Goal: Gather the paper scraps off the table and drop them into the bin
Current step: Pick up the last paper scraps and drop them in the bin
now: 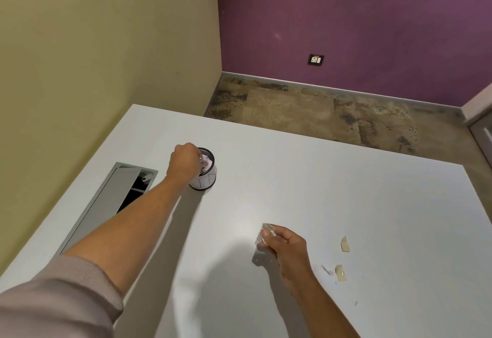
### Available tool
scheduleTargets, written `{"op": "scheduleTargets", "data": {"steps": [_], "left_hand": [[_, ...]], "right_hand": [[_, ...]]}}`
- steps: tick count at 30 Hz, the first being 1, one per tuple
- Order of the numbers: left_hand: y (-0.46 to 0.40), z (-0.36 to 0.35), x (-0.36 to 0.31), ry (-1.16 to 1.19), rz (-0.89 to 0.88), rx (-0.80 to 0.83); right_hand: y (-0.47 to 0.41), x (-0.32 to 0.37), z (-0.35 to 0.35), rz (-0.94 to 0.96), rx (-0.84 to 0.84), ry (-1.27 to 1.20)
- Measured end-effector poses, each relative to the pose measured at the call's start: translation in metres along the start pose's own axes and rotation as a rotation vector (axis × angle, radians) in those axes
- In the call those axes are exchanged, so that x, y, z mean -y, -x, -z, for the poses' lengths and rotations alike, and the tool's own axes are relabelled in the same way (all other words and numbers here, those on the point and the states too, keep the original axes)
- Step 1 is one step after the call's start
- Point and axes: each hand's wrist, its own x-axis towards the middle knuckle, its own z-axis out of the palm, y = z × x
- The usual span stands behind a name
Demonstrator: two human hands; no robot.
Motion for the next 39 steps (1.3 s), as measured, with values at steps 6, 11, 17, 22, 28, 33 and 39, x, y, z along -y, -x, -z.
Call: {"op": "scheduleTargets", "data": {"steps": [6, 11, 17, 22, 28, 33, 39], "left_hand": [[-0.010, -0.011, -0.003, -0.274, -0.109, 0.133], [-0.013, -0.001, -0.006, -0.244, -0.133, 0.181], [-0.006, 0.019, -0.006, -0.162, -0.209, 0.211], [-0.004, 0.029, -0.005, -0.122, -0.199, 0.172], [-0.001, 0.011, -0.005, -0.092, -0.201, 0.150], [-0.001, -0.004, -0.003, -0.150, -0.203, 0.141], [0.019, 0.007, 0.005, 0.100, -0.193, -0.084]], "right_hand": [[-0.004, -0.001, -0.011, 0.043, 0.011, 0.020], [-0.005, 0.004, -0.015, 0.053, 0.040, 0.042], [0.000, 0.006, -0.018, 0.046, 0.050, 0.050], [0.004, 0.004, -0.019, 0.039, 0.062, 0.064], [0.003, 0.003, -0.017, 0.043, 0.065, 0.089], [-0.002, 0.005, -0.015, 0.041, 0.058, 0.099], [-0.005, 0.009, -0.023, 0.050, 0.055, 0.106]]}}
